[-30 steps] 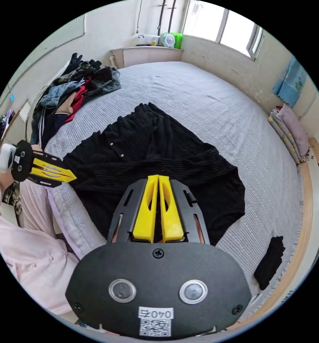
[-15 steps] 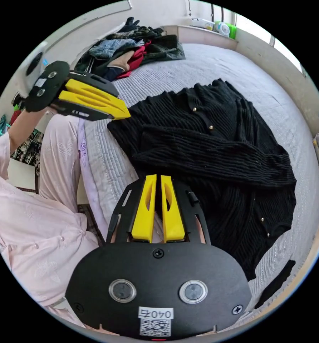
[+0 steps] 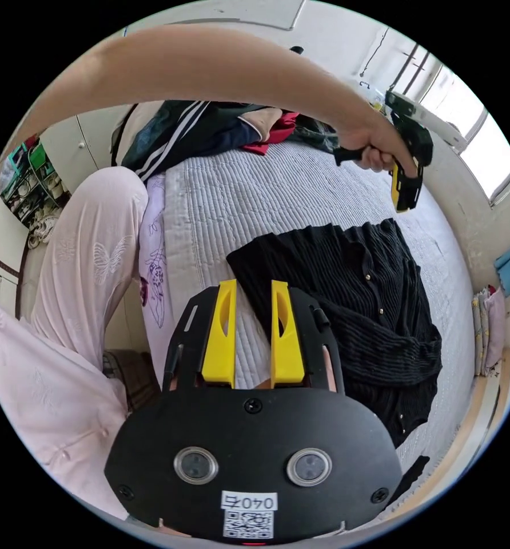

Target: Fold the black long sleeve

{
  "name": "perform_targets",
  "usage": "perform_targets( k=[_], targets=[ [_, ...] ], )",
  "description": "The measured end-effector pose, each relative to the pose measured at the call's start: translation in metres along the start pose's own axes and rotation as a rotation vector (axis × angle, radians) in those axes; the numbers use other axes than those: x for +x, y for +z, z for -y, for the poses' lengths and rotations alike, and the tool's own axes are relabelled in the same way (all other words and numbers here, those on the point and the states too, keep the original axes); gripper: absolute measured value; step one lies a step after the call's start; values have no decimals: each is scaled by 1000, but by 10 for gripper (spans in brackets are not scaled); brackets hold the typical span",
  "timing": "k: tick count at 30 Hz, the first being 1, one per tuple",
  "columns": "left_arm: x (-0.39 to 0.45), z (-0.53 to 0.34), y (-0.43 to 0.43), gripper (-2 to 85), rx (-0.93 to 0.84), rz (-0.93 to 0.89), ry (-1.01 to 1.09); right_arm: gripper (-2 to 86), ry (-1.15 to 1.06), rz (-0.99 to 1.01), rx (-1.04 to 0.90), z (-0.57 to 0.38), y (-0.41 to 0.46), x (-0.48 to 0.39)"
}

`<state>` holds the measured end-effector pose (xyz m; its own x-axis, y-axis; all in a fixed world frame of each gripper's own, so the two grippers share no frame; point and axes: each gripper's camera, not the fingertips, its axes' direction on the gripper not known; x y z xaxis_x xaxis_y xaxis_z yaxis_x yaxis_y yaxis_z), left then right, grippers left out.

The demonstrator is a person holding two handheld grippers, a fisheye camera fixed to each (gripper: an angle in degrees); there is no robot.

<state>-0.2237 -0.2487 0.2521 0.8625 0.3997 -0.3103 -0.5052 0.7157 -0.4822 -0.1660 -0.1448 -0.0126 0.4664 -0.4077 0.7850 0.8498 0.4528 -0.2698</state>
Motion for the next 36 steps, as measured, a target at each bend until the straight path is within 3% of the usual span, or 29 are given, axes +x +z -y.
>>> perform_targets(
  k=[8,13,17,20,24,36],
  targets=[
    [-33,64,43,50,8,2,-83,96,20,-45,20,-10,44,-15],
    [-39,92,74,55,-51,33,-95,94,50,6,36,-25,55,-8],
    [-38,103,107,59,-122,38,-100,87,49,-82,56,-38,63,-13],
    [-35,106,108,37,-79,21,-125,71,50,-78,56,-47,77,-15],
    [-5,114,107,-6,-72,136,30,2,72,-101,73,-59,82,-13],
    [-31,111,51,-11,-15,196,-24,-10,118,62,265,-76,47,-19]
  ],
)
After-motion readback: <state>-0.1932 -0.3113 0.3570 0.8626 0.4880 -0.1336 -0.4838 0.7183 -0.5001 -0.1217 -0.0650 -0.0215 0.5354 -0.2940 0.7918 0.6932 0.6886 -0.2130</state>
